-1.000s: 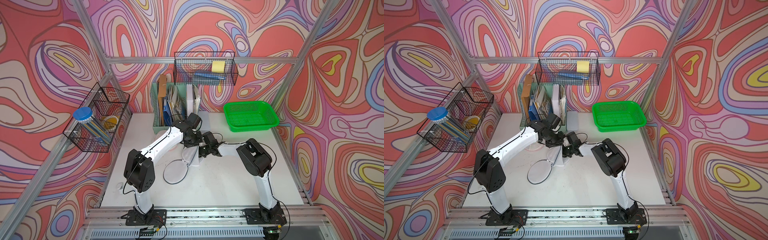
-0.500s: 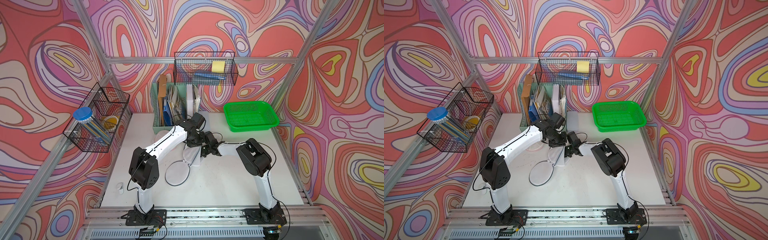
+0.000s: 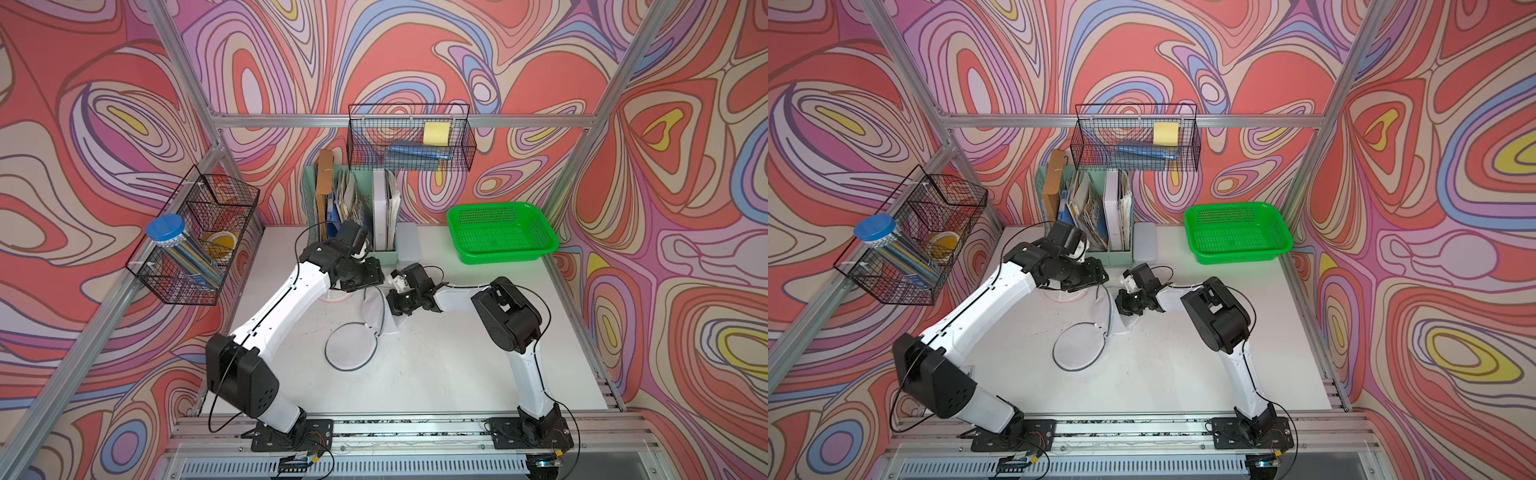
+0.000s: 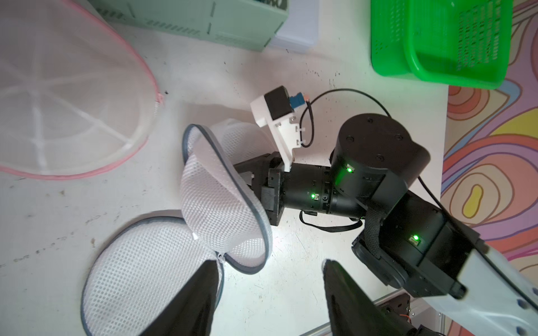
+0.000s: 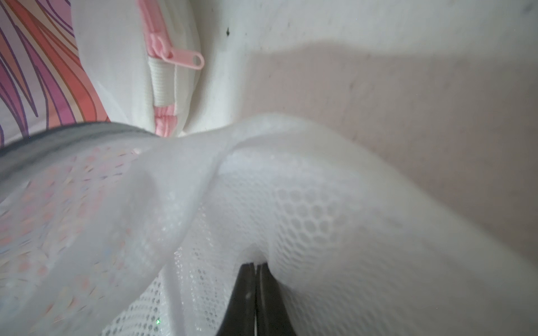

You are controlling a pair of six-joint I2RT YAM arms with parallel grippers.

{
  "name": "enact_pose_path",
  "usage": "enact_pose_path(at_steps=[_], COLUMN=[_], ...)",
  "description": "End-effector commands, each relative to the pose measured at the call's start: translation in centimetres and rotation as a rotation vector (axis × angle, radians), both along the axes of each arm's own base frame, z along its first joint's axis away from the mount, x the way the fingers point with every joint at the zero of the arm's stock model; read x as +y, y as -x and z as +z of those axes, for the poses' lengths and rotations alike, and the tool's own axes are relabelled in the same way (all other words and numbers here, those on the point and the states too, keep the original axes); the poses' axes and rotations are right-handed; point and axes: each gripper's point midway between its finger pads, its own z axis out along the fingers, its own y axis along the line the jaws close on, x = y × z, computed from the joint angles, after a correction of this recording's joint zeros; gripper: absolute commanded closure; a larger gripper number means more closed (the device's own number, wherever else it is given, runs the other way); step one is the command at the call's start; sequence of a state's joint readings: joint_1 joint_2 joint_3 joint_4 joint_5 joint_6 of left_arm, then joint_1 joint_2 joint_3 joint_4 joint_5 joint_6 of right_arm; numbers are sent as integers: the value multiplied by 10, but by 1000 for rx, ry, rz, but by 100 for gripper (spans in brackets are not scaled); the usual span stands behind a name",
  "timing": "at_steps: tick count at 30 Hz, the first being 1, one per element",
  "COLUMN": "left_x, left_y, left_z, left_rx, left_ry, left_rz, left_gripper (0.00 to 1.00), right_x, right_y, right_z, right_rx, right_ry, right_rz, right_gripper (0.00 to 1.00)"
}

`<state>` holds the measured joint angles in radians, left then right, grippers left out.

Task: Turn the laundry bag inside out
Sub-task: Turn over the laundry bag at the center of the board.

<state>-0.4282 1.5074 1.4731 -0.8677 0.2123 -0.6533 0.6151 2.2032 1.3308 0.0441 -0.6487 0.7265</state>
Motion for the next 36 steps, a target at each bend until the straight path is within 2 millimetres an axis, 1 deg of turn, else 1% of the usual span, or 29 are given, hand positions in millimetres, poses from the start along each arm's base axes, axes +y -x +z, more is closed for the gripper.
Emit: enact_pose_path(at_steps=[1, 2, 3, 4, 5, 7, 9, 12, 14, 16, 18, 24, 31, 33, 34, 36], left_x=[24, 31, 38, 41, 44, 47, 44, 42, 39, 35, 33, 26, 20, 18, 17, 16], left_y=[5, 7, 7, 8, 9, 10, 11, 9, 6, 5, -1, -4, -7, -7, -7, -8], left_z=[-23, -32, -43, -53, -65, -91, -115, -141, -149, -155, -158, -169, -188, -190, -191, -190], left_rx=[27, 41, 49, 57, 64, 96, 129, 158, 166, 171, 152, 159, 197, 200, 200, 194], left_ry=[13, 27, 39, 55, 76, 105, 150, 178, 194, 222, 241, 292, 317, 336, 346, 361], left_rz=[39, 66, 92, 109, 124, 155, 162, 182, 182, 176, 184, 189, 188, 188, 189, 193], left_gripper=[55, 57, 62, 70, 74, 74, 73, 75, 74, 74, 73, 68, 66, 67, 70, 84], right_x=[-12, -12, -12, -12, -12, -11, -11, -11, -11, -12, -12, -12, -11, -10, -11, -10], right_y=[18, 18, 17, 17, 17, 17, 16, 16, 16, 16, 17, 17, 16, 16, 16, 16], right_z=[-44, -43, -42, -41, -40, -39, -38, -37, -37, -37, -38, -38, -38, -36, -38, -37], right_rx=[107, 107, 105, 107, 105, 107, 105, 105, 105, 108, 111, 111, 116, 113, 116, 115], right_ry=[110, 110, 109, 111, 111, 109, 112, 112, 117, 119, 121, 123, 122, 121, 123, 121], right_rz=[-9, -8, -7, -9, -8, -6, -5, -5, -4, -5, -5, -1, 1, 1, 0, 2], right_gripper=[93, 93, 93, 93, 93, 93, 93, 93, 93, 93, 93, 93, 92, 93, 93, 92])
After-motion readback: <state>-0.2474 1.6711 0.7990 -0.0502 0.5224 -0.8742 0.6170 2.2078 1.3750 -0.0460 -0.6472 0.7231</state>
